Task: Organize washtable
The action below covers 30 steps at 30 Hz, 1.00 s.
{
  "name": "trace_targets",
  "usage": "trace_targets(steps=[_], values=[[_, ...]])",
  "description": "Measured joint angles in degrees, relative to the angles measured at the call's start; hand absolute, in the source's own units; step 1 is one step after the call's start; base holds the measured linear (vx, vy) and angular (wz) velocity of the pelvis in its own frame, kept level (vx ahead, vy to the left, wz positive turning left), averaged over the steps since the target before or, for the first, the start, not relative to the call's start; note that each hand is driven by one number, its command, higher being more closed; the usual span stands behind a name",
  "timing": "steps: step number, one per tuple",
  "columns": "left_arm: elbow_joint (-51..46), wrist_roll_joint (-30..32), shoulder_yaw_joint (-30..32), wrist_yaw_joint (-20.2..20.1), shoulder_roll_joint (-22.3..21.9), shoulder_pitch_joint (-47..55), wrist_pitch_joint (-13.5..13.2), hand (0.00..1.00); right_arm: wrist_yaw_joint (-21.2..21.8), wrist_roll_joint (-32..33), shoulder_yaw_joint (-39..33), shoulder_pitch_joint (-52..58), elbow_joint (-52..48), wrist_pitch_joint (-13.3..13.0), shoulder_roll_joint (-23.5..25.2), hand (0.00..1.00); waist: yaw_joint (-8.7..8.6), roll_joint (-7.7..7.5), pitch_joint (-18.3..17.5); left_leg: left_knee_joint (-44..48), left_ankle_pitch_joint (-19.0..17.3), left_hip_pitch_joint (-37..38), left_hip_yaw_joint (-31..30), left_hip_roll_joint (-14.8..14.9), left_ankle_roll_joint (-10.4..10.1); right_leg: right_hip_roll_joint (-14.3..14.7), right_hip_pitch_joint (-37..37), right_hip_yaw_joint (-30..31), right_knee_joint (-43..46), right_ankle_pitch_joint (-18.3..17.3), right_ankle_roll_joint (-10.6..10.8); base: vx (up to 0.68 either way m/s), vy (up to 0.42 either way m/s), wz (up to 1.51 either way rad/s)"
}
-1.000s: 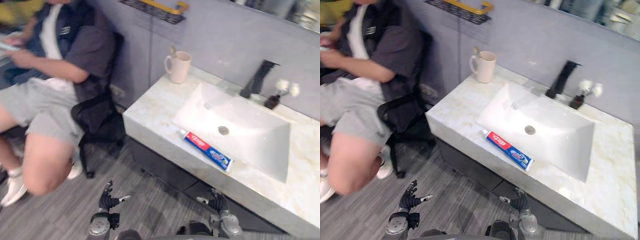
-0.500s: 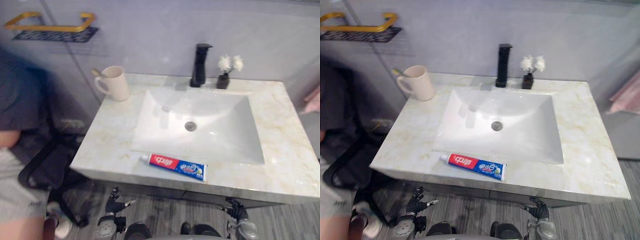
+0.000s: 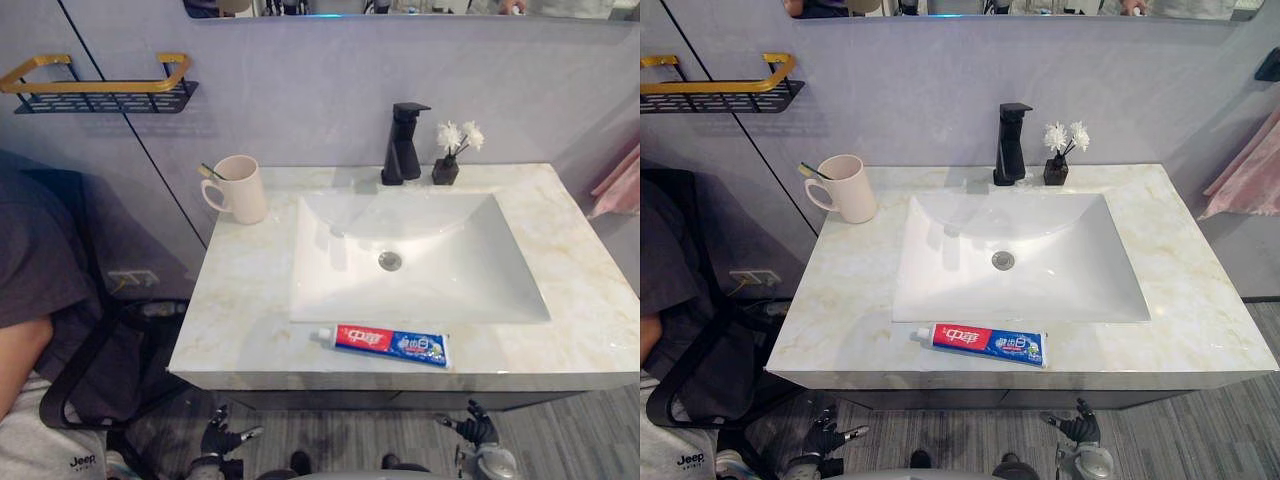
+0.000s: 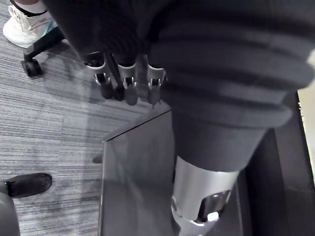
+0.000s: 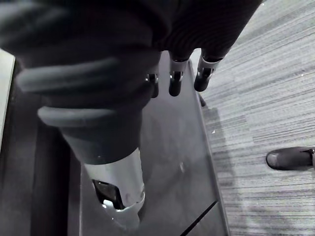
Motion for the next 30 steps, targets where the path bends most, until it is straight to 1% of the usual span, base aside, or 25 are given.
trace_targets(steps=[3,7,9,11,12,14,16,17,19,20,21,22,23,25,27,28,29,30], values=[[-0.1,-1.2,-1.8,0.0,0.0,-0.8,0.0,0.0,0.0,1.6,-0.3,0.3,-0.3,-0.1,0.0,0.0,0.01,-0.24,0.1,0.0,0.0,1.1,-0.4,0.0,0.0,0.0,1.4,-0.5,0.0,0.0,0.0,-0.05,-0.013,0.06],[-0.1,-3.0,-1.8,0.0,0.0,-1.0,0.0,0.0,0.0,3.3,-0.7,0.9,-0.6,-0.2,-0.1,0.0,-0.01,-0.33,0.2,0.0,0.1,2.2,-1.5,0.1,-0.1,-0.1,2.9,-1.4,0.1,0.0,0.0,-0.07,-0.017,0.11],[-0.1,-2.6,1.6,0.1,0.6,-0.6,0.0,0.0,0.1,4.0,-3.1,1.0,-2.6,-0.2,-0.5,0.0,-0.01,0.0,0.4,0.1,0.1,2.4,-1.7,0.1,-0.2,-0.2,2.9,-1.5,0.5,0.0,0.0,-0.07,-0.003,0.03],[-0.1,-0.8,6.4,0.2,2.8,-0.5,0.0,0.0,0.2,4.0,-4.6,1.0,-3.6,-0.3,-2.0,0.0,0.07,0.05,0.4,0.1,0.0,2.5,-1.9,0.1,-0.6,-0.3,2.9,-1.9,0.9,-0.2,-0.1,-0.08,-0.003,0.08],[-0.2,-0.1,9.2,0.2,4.8,0.1,0.0,0.0,0.3,4.0,-5.0,1.1,-4.2,-0.3,-2.9,0.0,0.04,0.08,0.4,0.1,0.1,2.4,-2.1,0.1,-0.6,-0.4,2.9,-2.3,1.0,-0.4,-0.1,-0.06,-0.004,0.11],[-1.2,1.6,13.0,0.6,7.1,0.8,0.0,0.0,0.6,4.0,-5.1,1.9,-5.0,-0.4,-4.0,0.0,0.04,0.1,0.4,0.1,0.1,2.4,-2.5,0.0,-0.7,-0.5,3.0,-2.7,1.0,-0.8,-0.5,-0.04,-0.001,0.13],[-5.6,2.2,18.6,1.5,9.5,1.9,0.0,0.0,1.3,4.0,-5.3,2.9,-6.1,-0.4,-4.9,0.0,0.22,0.23,0.5,0.1,0.1,2.0,-3.1,-0.2,-0.7,-0.7,3.0,-3.4,0.8,-0.8,-0.4,-0.01,0.002,0.16],[-7.3,2.2,20.1,1.7,10.0,1.9,0.0,0.0,1.3,4.0,-5.4,3.3,-6.6,-0.4,-4.9,0.0,0.36,0.39,0.5,0.1,0.1,1.7,-3.4,-0.2,-0.7,-0.7,3.0,-3.7,0.8,-0.8,-0.4,0.0,-0.002,0.22],[-17.1,2.2,23.9,2.9,11.2,2.0,0.0,0.0,1.2,4.0,-6.4,4.8,-7.0,-0.4,-4.9,0.0,1.33,0.48,0.6,0.1,0.1,1.3,-4.3,-0.3,-0.7,-0.9,3.3,-4.8,0.2,-0.8,-0.4,0.02,-0.007,0.22],[-20.3,2.3,24.7,3.4,11.3,2.1,0.0,0.0,1.2,4.0,-6.4,5.2,-7.0,-0.4,-4.9,0.0,1.54,0.54,0.6,0.1,0.1,1.3,-4.5,-0.3,-0.8,-0.8,3.5,-5.0,0.1,-0.8,-0.4,0.03,-0.013,0.19],[-27.0,3.1,26.3,4.6,11.4,2.6,0.0,0.0,1.2,4.0,-6.4,5.8,-7.1,-0.5,-4.8,0.0,1.55,0.73,0.6,0.1,0.1,1.2,-5.0,-0.4,-0.8,-0.9,3.8,-5.7,-0.1,-0.8,-0.4,0.03,-0.014,0.16],[-30.6,3.6,26.8,5.3,11.4,2.7,0.0,0.0,1.2,4.0,-6.4,6.1,-7.2,-0.6,-4.7,0.0,1.57,0.67,0.5,0.1,0.1,1.1,-5.1,-0.4,-0.8,-0.9,3.8,-5.9,0.0,-0.8,-0.2,0.06,-0.023,0.17],[-38.1,4.4,27.5,6.6,11.4,2.8,-0.1,0.0,1.2,4.0,-6.5,6.5,-7.2,-0.9,-4.3,0.0,1.76,0.68,0.5,0.1,0.2,1.0,-5.6,-0.4,-0.6,-0.9,3.9,-6.2,-0.1,-0.7,-0.2,0.05,-0.017,0.1],[-48.7,6.4,27.3,8.5,10.9,1.8,-0.1,0.0,1.2,4.0,-6.6,7.2,-7.4,-1.9,-3.4,0.0,1.67,0.7,0.4,1.8,0.0,0.0,-6.1,-0.6,-0.4,-0.9,3.9,-6.4,-0.1,-0.8,-0.3,0.05,-0.016,0.11],[-58.6,9.2,25.0,10.4,10.0,-0.4,-0.7,0.0,1.0,4.0,-7.1,7.4,-7.7,-2.5,-2.9,0.0,1.32,0.53,0.2,3.1,-0.4,-0.3,-6.6,-0.7,-0.5,-1.0,4.5,-6.8,-0.2,-0.8,-0.3,0.02,-0.014,0.1],[-60.7,10.1,23.6,10.6,9.9,-1.3,-1.2,0.0,1.0,4.0,-7.1,7.6,-7.8,-2.6,-2.9,0.0,1.29,0.62,0.3,3.5,-0.6,-0.4,-6.7,-0.8,-0.5,-1.0,4.7,-6.9,-0.2,-0.8,-0.3,-0.01,-0.011,0.07],[-63.7,11.4,20.9,11.0,9.9,-2.4,-1.5,0.0,1.0,4.0,-7.1,7.8,-7.8,-2.8,-2.9,0.0,1.26,1.16,0.4,3.9,-0.8,-0.4,-6.9,-0.8,-0.6,-1.0,4.8,-7.0,-0.2,-0.8,-0.3,-0.04,-0.011,0.05],[-67.5,13.5,16.7,11.4,9.6,-3.9,-2.3,0.0,1.0,4.0,-7.0,7.8,-8.2,-2.8,-2.9,0.0,1.04,1.14,0.2,4.1,-0.9,-0.4,-7.0,-0.7,-0.6,-1.0,5.0,-7.0,-0.2,-0.8,-0.3,-0.06,-0.01,0.04]])
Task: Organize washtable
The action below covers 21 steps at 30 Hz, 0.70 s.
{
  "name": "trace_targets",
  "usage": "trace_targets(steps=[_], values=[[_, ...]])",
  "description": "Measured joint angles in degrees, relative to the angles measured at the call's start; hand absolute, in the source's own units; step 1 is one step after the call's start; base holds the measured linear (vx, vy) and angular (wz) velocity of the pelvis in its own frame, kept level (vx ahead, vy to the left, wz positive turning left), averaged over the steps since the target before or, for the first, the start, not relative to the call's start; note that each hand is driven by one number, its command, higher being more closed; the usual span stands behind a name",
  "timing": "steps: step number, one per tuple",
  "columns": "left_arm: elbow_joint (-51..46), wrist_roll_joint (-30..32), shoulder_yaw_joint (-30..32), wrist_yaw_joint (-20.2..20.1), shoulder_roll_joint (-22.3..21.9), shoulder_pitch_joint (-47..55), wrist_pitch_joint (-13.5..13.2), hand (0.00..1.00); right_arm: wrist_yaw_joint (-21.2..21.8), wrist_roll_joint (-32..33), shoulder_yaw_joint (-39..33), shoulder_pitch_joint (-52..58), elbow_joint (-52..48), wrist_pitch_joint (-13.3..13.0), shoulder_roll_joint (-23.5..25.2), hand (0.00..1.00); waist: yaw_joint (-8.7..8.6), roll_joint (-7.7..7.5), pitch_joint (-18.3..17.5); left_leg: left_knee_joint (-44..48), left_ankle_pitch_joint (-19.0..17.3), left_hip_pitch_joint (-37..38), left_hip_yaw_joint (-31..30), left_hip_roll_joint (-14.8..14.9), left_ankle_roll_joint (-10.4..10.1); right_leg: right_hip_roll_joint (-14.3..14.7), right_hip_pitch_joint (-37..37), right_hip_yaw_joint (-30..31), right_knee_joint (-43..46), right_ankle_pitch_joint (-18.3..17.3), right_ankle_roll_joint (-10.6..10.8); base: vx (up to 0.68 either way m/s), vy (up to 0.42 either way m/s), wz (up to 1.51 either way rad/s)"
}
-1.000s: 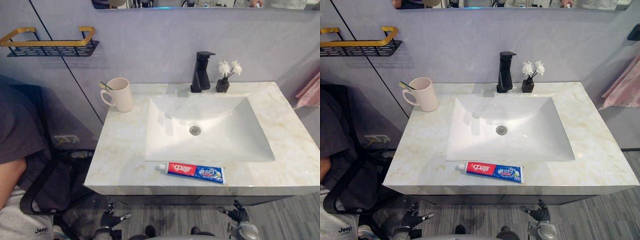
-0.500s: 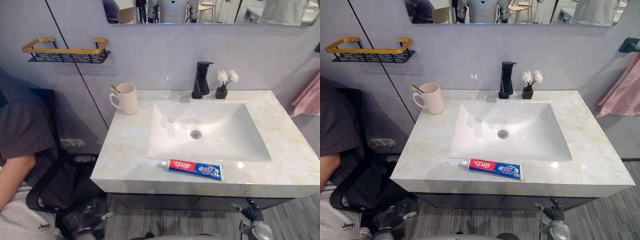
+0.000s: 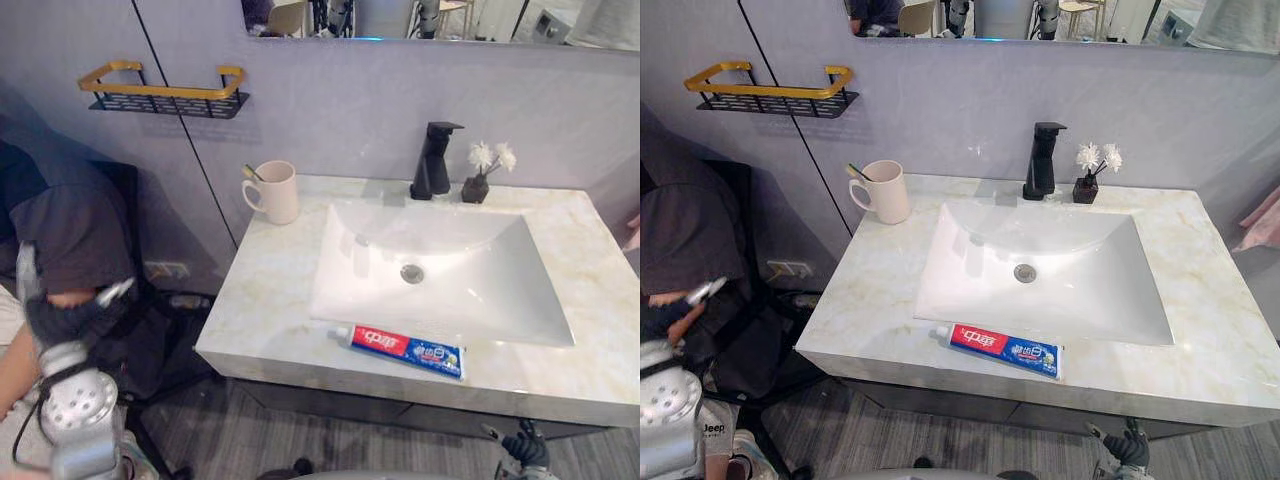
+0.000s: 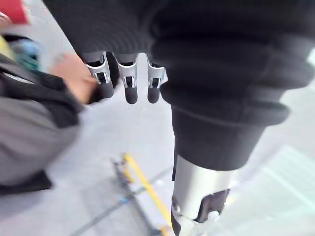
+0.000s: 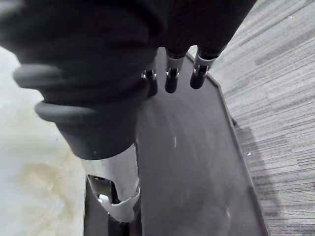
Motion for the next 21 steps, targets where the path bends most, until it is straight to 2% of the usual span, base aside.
trace_targets(steps=[2,3,6,10,17,21], values=[[-3.6,2.2,-5.8,-0.1,-0.3,-1.8,-1.1,0.0,0.1,0.0,0.2,-0.1,-0.4,-0.1,-0.2,0.0,-0.46,0.6,0.2,0.1,-0.1,0.0,-0.2,0.1,-0.2,0.1,0.0,-0.1,0.1,0.0,0.0,-0.08,-0.011,0.05],[-5.6,4.2,-11.3,-0.3,-0.3,-3.4,-1.8,0.0,0.1,0.0,0.7,-0.5,-0.5,-0.3,-0.7,0.0,-1.27,1.16,0.0,0.1,-0.2,-0.1,-0.5,0.1,-0.3,0.1,0.0,-0.3,0.1,0.0,0.0,-0.08,-0.006,0.05],[-5.9,7.7,-21.1,-2.7,0.4,-7.5,-2.9,0.0,0.2,0.0,1.9,-0.5,-0.5,-0.5,-1.6,0.0,-1.69,2.08,-0.3,0.1,-0.1,-0.1,-0.4,0.4,-0.4,0.2,-0.2,-0.2,0.2,0.1,-0.2,-0.08,-0.003,-0.01],[-4.6,11.2,-30.3,-5.8,2.7,-10.9,-3.3,0.0,0.4,0.0,3.9,-0.7,-0.4,-0.4,-2.2,0.0,-2.29,2.1,-0.3,-0.2,0.2,-0.1,-0.3,1.1,-1.0,0.7,-0.4,0.0,0.1,0.2,-0.4,-0.04,-0.019,-0.02],[4.3,12.8,-43.5,-13.4,4.6,-13.3,-3.6,0.0,1.3,0.0,5.9,-1.6,-0.4,-0.2,-2.1,0.0,-3.27,1.73,-0.3,-0.5,0.5,-0.1,0.9,1.8,-0.7,1.8,-1.1,1.1,0.0,0.6,-0.9,0.0,-0.025,-0.1],[8.0,13.2,-45.4,-17.5,5.7,-12.5,-3.5,0.0,1.5,0.0,6.7,-1.4,-0.4,0.0,-2.2,0.0,-3.28,1.02,-0.1,-0.5,0.5,-0.1,0.9,1.9,-0.7,1.9,-0.9,1.1,-0.6,0.8,-1.1,0.0,0.0,0.0]])
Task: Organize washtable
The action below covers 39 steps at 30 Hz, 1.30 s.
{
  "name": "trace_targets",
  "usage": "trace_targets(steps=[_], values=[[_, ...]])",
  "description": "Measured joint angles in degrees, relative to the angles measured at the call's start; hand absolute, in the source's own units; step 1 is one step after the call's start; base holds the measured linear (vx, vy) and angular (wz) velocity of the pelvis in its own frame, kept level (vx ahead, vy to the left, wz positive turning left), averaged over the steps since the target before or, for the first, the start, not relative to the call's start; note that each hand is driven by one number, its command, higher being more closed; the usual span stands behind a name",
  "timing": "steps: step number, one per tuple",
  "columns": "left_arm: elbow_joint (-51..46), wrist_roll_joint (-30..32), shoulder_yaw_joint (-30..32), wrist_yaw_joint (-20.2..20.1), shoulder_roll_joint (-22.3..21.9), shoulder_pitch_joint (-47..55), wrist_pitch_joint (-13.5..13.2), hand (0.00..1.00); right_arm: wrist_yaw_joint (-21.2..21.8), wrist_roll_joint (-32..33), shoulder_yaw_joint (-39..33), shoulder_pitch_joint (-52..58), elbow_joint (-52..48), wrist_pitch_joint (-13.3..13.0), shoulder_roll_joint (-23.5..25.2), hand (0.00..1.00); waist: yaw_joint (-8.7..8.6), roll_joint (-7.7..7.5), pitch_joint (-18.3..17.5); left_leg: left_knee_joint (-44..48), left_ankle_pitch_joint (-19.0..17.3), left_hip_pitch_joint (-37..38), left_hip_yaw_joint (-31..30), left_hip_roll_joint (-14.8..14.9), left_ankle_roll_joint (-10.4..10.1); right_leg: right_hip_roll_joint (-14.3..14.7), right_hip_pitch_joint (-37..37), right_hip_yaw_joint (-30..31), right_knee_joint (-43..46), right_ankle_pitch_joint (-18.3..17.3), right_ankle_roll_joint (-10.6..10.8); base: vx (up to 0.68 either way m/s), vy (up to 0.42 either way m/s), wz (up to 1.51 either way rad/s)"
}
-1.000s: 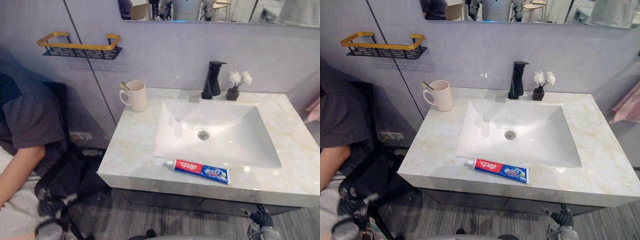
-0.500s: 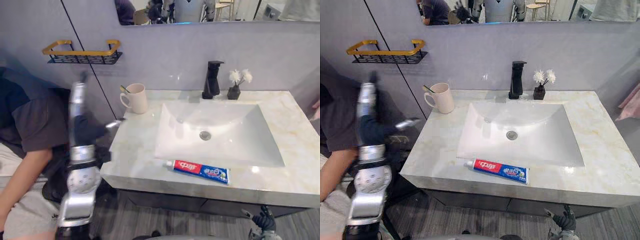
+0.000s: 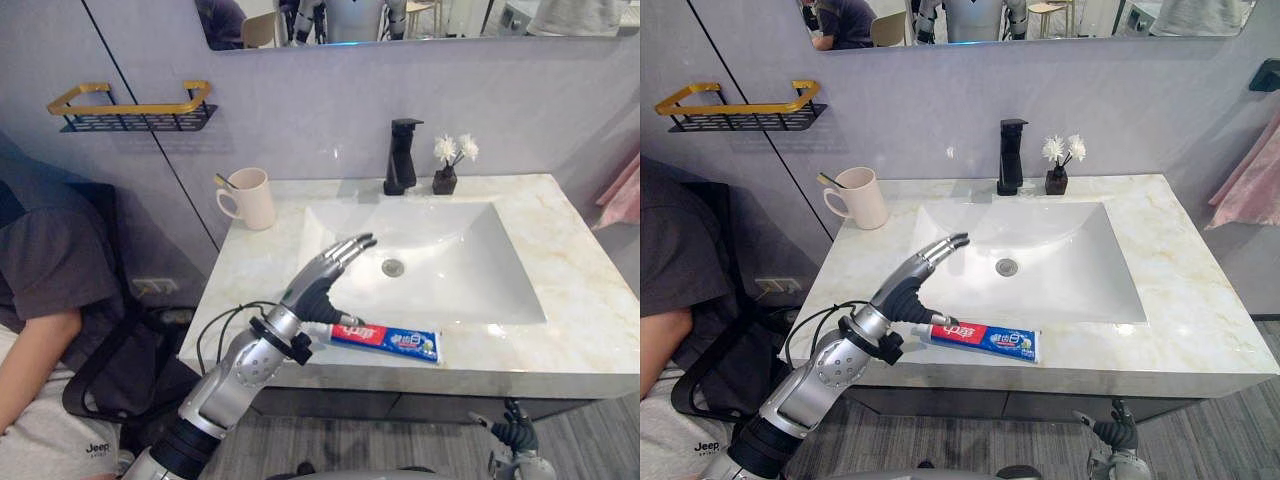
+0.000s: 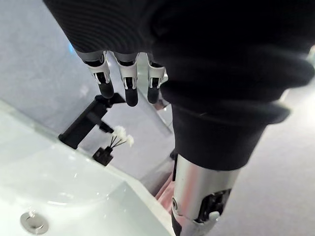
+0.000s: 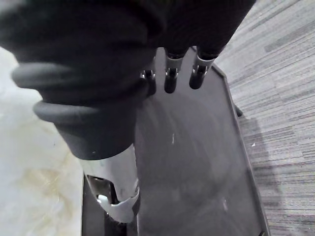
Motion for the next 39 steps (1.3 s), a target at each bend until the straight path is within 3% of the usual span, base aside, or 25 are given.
trace_targets(steps=[7,16,25,33,39], values=[[1.6,3.2,-3.6,-2.4,0.6,3.6,0.1,0.0,0.0,0.0,0.2,-0.5,1.1,0.0,0.0,0.0,0.08,-0.56,0.0,-0.1,0.0,0.1,0.0,-0.1,0.0,0.0,0.6,-0.1,-1.3,0.5,0.1,0.0,0.0,0.0],[8.5,10.9,-5.0,-2.5,-0.5,4.3,0.8,0.0,0.0,-0.1,0.8,-0.7,1.1,0.1,-0.1,0.0,-0.07,-0.84,0.1,-0.4,0.0,0.1,0.0,-0.1,0.0,0.0,0.6,-0.1,-1.8,0.5,0.1,0.0,0.0,0.0],[8.9,11.0,-4.6,-2.1,-1.3,4.3,1.1,0.0,0.0,-0.3,1.1,-0.7,1.1,0.0,0.0,0.0,-0.54,-1.15,-0.1,-1.2,0.1,0.1,0.1,-0.2,-0.1,0.0,0.6,0.0,-2.3,0.9,0.2,0.0,0.0,0.0],[9.6,2.1,-3.4,-2.6,-3.1,4.3,2.7,0.0,0.0,-0.6,1.1,-1.7,1.5,0.4,0.1,0.0,-1.12,-0.88,-0.2,-1.2,0.2,0.2,0.4,-0.1,-0.2,0.1,0.6,0.1,-2.6,1.1,0.2,-0.03,-0.004,-0.01],[9.5,-3.9,-2.3,-6.1,-3.0,4.3,3.3,0.0,0.0,-1.8,1.1,-1.7,1.5,0.3,0.0,0.0,-1.17,-0.87,-0.2,-1.3,0.2,0.4,0.8,0.0,-0.2,0.1,0.9,0.4,-3.2,1.6,0.1,0.0,-0.003,-0.03]])
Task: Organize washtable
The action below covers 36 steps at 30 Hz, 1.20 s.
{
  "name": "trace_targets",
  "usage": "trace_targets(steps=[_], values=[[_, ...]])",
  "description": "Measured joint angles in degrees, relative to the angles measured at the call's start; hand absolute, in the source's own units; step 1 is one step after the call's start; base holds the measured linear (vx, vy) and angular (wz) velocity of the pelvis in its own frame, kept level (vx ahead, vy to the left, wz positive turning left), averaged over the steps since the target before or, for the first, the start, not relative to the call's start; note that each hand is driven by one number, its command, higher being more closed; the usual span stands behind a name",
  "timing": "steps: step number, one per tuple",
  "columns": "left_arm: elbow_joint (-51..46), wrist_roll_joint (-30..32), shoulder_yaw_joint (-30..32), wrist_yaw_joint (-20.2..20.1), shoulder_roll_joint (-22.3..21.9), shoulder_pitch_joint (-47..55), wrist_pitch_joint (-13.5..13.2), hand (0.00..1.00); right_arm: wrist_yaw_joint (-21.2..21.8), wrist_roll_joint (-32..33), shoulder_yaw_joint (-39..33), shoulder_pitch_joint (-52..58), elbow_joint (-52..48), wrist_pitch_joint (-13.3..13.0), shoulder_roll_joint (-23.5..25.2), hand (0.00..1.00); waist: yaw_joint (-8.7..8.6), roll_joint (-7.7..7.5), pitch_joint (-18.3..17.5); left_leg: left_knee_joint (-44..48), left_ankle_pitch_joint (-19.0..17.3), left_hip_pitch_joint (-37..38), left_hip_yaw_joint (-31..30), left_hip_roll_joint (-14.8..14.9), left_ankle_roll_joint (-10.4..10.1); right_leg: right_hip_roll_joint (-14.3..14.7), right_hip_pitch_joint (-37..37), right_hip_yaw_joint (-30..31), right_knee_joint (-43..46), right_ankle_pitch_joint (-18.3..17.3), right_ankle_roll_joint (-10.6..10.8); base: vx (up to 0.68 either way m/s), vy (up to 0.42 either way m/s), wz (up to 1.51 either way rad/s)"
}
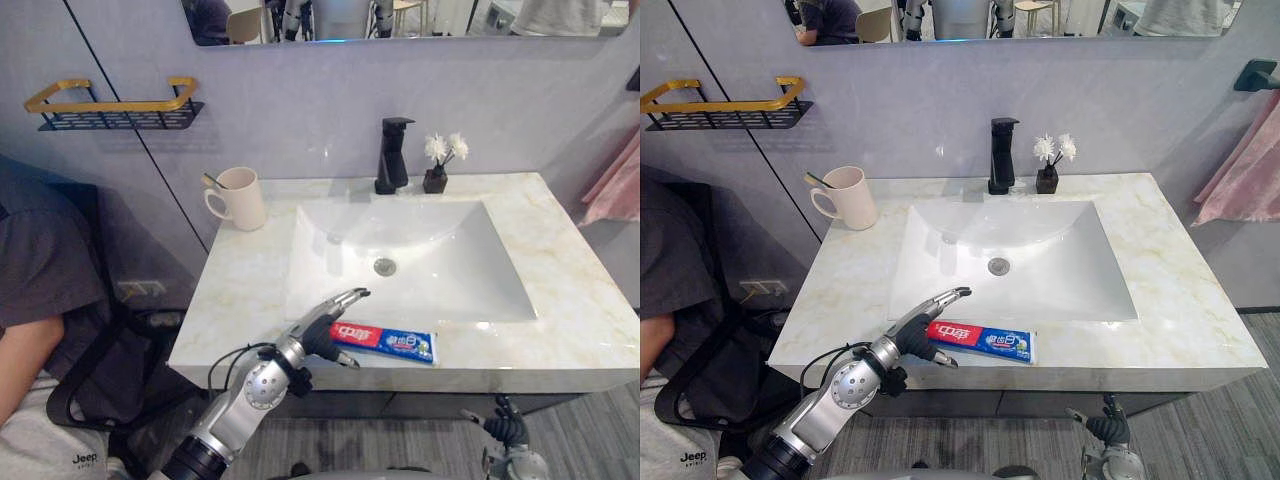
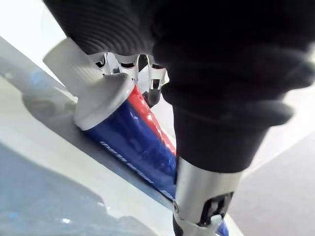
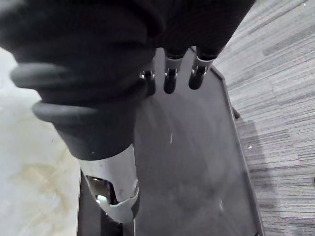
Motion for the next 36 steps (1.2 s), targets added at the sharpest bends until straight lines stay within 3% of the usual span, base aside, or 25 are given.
trace_targets(steps=[6,22,23,27,36], values=[[-0.2,-0.4,0.4,0.3,0.1,0.0,0.1,0.0,0.0,-0.5,0.0,0.0,0.0,0.0,-0.1,0.0,0.0,0.1,-0.1,0.0,0.0,0.1,0.0,0.0,0.0,0.0,0.1,0.0,0.0,0.0,0.0,0.0,0.0,0.0],[0.1,14.2,1.0,7.3,-1.4,-0.3,0.2,0.0,0.0,-0.4,1.3,0.1,0.1,0.0,-0.2,0.0,-0.08,-0.17,-0.5,-0.9,0.0,0.4,0.8,0.0,0.0,0.0,-0.3,0.8,-0.2,0.0,0.0,0.0,-0.001,-0.02],[0.7,15.1,1.0,7.4,-1.5,-0.7,0.2,1.0,0.0,-0.4,1.3,0.1,0.1,0.0,-0.2,0.0,-0.08,-0.21,-0.5,-0.9,0.0,0.4,0.8,0.0,0.0,0.0,-0.3,0.9,-0.3,0.0,0.0,0.0,0.0,0.0],[5.3,17.2,0.7,7.1,-1.5,-2.8,0.4,1.0,0.0,-0.4,1.3,0.0,0.1,0.0,-0.2,0.0,-0.13,-0.16,-0.5,-0.9,0.0,0.4,1.3,0.1,0.0,0.0,-0.6,1.3,-0.3,0.1,0.1,-0.01,-0.003,-0.05],[6.0,17.6,0.5,6.4,-1.3,-3.9,0.7,1.0,0.0,0.3,1.3,-0.5,0.0,0.1,0.1,0.0,-0.03,0.29,-1.4,-1.5,0.0,0.8,3.4,0.3,0.0,0.2,-1.2,3.5,-1.1,1.0,0.1,-0.02,-0.007,-0.13]])
